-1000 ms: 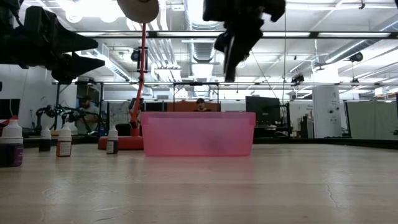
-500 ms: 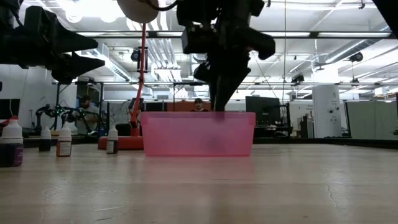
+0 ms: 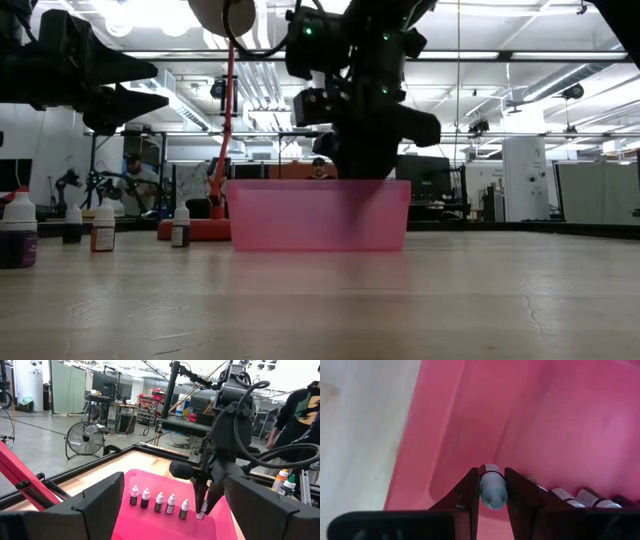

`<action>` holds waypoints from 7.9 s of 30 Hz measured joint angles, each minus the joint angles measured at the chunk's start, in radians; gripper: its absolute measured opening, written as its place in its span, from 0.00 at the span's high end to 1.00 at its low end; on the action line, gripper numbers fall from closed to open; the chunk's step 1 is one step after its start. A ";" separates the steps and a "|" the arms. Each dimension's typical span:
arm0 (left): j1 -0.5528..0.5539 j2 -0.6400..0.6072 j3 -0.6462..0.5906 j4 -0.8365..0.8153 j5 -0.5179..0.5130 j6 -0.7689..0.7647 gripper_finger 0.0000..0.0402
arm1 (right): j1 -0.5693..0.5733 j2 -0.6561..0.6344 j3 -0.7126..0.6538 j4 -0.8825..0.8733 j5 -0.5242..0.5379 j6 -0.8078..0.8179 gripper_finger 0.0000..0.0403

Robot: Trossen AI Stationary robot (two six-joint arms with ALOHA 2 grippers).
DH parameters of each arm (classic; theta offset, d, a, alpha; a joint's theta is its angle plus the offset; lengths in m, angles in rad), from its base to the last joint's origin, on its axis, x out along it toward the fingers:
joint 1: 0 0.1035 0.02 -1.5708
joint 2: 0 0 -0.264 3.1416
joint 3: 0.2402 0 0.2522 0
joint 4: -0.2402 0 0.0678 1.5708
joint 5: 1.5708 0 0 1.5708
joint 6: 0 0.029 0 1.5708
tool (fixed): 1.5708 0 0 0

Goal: Pick & Place food coloring
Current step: Put the small red food coloring bottle into the bin, then put the big green food coloring bottle into the bin

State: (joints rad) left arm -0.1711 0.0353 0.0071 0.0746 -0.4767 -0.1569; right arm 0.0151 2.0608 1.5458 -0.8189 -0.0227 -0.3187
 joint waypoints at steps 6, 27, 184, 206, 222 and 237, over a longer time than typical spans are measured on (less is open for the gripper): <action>0.000 0.000 0.000 0.000 0.000 0.000 0.22 | -0.002 -0.002 -0.022 0.000 0.000 0.007 0.84; 0.001 0.000 0.000 0.000 0.000 0.000 0.22 | -0.009 -0.004 -0.023 0.019 -0.001 0.012 0.72; 0.000 0.000 0.000 0.000 0.000 0.000 0.22 | 0.737 -0.404 -0.177 -0.284 0.161 1.103 0.73; 0.001 0.000 0.000 0.000 0.000 0.000 0.22 | 0.004 -0.388 0.121 -0.351 0.204 0.516 0.73; 0.001 0.001 0.000 0.000 0.000 0.000 0.22 | -0.311 -0.087 0.430 -0.378 0.113 0.260 0.73; 0.001 0.001 0.000 0.000 0.000 0.000 0.22 | -0.333 -0.077 0.298 -0.276 0.067 0.229 0.73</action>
State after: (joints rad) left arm -0.1704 0.0360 0.0071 0.0746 -0.4767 -0.1570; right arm -0.3183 1.9838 1.8439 -1.0953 0.0441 -0.0895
